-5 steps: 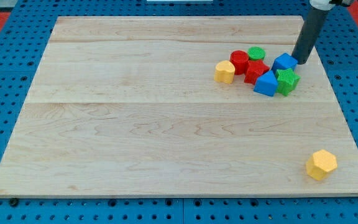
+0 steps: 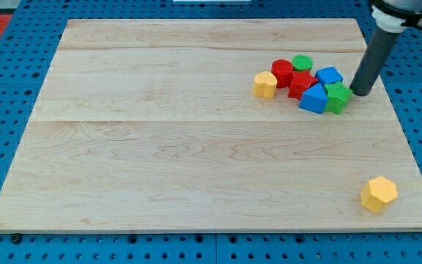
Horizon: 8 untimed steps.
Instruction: Separate the red blocks from the group of blocks
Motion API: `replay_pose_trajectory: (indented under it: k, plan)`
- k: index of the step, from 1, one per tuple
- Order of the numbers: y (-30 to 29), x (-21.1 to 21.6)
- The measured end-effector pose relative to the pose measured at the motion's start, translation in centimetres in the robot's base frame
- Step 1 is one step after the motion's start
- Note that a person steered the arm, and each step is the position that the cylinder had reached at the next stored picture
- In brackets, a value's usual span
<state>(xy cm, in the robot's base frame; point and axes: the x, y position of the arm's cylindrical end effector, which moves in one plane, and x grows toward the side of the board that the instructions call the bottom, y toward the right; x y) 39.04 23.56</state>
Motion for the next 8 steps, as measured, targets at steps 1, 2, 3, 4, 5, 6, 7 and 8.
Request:
replay_pose_trajectory:
  k: [1,2,3,4,5,6,7,8]
  plan:
    - [-0.2,0.3]
    - [-2.3,0.3]
    - [-6.9,0.0]
    - [-9.1,0.0]
    - [-10.5,-1.1]
    - [-10.5,-3.2]
    - [-10.6,-5.1]
    - [-12.0,-7.1]
